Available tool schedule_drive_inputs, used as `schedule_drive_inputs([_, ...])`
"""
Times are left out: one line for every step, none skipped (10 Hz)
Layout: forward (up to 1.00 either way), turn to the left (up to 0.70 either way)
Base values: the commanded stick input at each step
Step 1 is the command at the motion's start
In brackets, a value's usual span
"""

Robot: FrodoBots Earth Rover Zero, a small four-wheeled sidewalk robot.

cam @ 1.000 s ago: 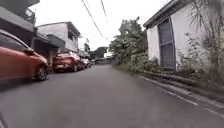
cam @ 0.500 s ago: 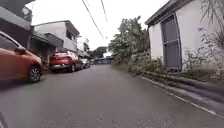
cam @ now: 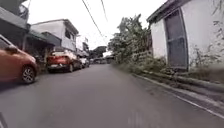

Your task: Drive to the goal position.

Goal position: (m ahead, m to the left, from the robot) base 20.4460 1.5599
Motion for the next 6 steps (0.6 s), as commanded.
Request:
schedule_drive_inputs([0.70, 0.00])
schedule_drive_inputs([0.70, 0.00])
schedule_drive_inputs([0.70, 0.00])
schedule_drive_inputs([0.70, 0.00])
schedule_drive_inputs([0.70, 0.00])
schedule_drive_inputs([0.70, 0.00])
